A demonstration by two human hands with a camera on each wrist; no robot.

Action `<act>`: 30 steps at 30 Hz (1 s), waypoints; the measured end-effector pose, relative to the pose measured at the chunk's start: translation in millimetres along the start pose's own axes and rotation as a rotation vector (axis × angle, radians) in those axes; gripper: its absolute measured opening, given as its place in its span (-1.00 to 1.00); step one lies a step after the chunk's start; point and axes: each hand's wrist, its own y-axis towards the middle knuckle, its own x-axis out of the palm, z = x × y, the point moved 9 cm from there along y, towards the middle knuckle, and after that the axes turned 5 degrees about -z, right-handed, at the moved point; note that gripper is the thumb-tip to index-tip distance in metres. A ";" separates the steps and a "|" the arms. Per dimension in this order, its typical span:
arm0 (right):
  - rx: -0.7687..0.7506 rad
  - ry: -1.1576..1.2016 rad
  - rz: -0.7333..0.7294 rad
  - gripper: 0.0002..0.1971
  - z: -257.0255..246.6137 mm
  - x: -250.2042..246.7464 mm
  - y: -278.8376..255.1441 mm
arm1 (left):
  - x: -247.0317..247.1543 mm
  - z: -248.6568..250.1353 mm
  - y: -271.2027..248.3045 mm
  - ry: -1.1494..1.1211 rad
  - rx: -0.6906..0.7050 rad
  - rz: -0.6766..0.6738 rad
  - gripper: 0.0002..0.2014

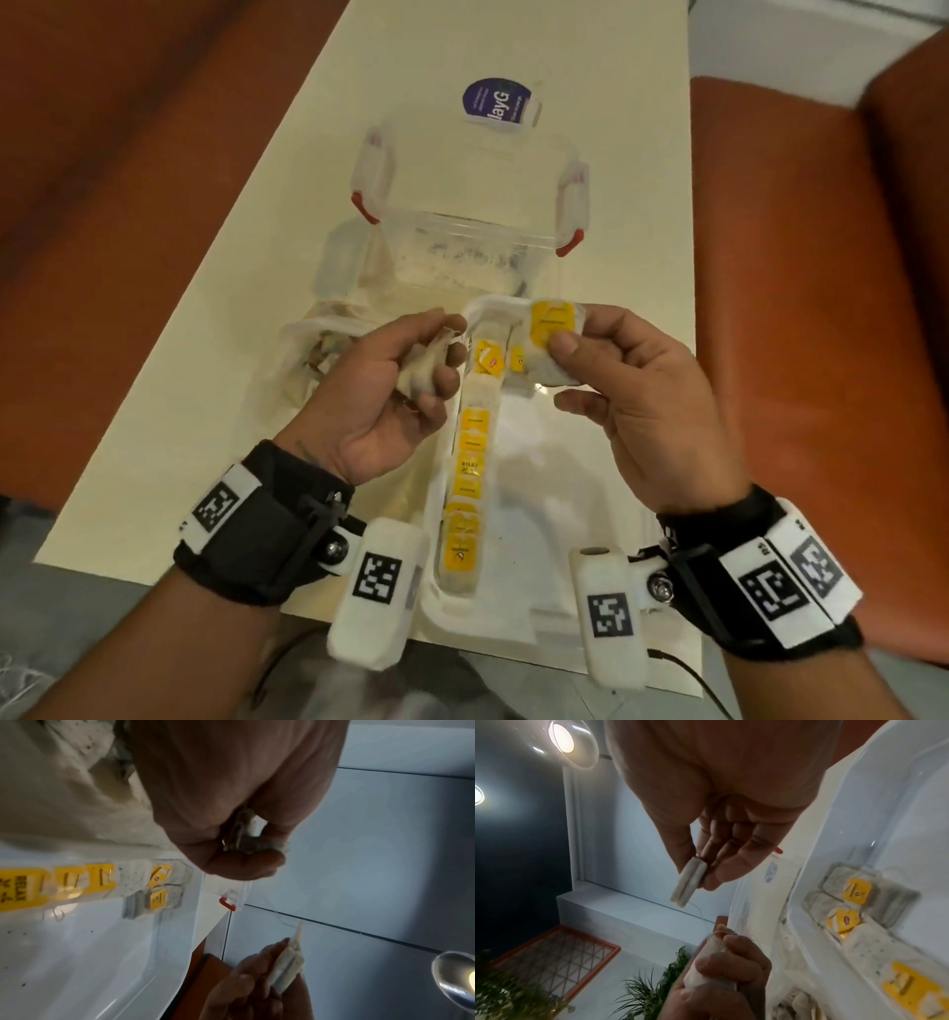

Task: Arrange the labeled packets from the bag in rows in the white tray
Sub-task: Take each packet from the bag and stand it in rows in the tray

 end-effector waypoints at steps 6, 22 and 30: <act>0.031 -0.038 0.036 -0.93 11.1 -24.9 -7.6 | 26.7 -1.3 4.0 0.358 0.089 -0.082 -0.64; 0.105 -0.188 0.018 -0.95 34.7 -39.6 -3.7 | 41.0 -15.9 3.3 1.049 0.284 -0.040 -0.85; 0.138 -0.286 0.090 -0.93 48.9 -44.7 15.4 | 7.5 -4.0 -5.5 1.095 0.295 0.202 -0.74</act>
